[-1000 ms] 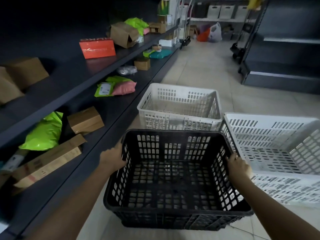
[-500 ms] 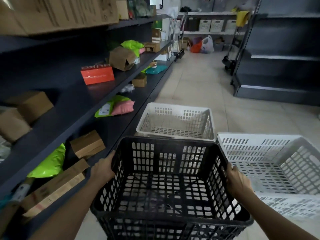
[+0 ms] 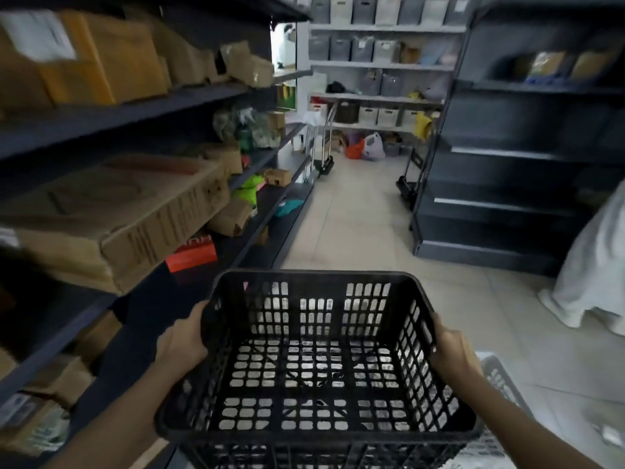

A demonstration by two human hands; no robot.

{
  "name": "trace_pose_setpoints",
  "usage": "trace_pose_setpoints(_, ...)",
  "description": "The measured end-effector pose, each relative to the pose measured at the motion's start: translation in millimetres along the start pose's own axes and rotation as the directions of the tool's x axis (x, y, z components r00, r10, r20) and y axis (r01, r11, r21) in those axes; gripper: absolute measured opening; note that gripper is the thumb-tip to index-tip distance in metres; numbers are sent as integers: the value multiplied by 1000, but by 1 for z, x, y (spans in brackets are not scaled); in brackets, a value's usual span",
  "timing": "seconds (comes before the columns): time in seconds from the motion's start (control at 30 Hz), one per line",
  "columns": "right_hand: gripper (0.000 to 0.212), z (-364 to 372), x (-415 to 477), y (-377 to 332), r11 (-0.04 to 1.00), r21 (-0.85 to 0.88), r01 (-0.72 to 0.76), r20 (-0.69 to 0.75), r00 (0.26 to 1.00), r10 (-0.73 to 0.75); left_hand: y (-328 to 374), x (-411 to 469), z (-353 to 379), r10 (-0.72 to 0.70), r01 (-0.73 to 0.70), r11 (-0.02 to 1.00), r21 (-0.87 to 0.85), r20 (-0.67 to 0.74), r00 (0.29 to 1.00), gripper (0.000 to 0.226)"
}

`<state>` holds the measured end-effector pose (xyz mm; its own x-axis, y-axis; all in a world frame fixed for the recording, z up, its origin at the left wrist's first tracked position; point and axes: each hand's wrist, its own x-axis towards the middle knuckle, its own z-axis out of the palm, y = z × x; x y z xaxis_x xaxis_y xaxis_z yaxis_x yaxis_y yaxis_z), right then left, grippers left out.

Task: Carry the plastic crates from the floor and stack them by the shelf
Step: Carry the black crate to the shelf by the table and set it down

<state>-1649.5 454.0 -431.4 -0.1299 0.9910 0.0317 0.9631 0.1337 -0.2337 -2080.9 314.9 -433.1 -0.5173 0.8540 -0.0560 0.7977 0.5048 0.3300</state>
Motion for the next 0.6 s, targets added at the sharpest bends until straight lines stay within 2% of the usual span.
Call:
trace_pose_setpoints(0.2,59,-137,-34,8,992,99,-71,-77,994,79,73,-18,-119,92,-91,993,73,-18,996,83)
trace_pose_setpoints(0.33,54,-208,-70,32,965,247,-86,-165,978,129,117,-48,-179,196,-196,981,4,-55,979,75)
trace_pose_setpoints(0.47,51,-279,-134,52,945,289,-153,-217,951,220,170,-81,-218,286,-285,958,36,-36,958,82)
trace_pose_setpoints(0.6,51,-331,-201,84,930,287,-228,-259,916,305,226,-125,-236,397,-396,916,68,0,918,78)
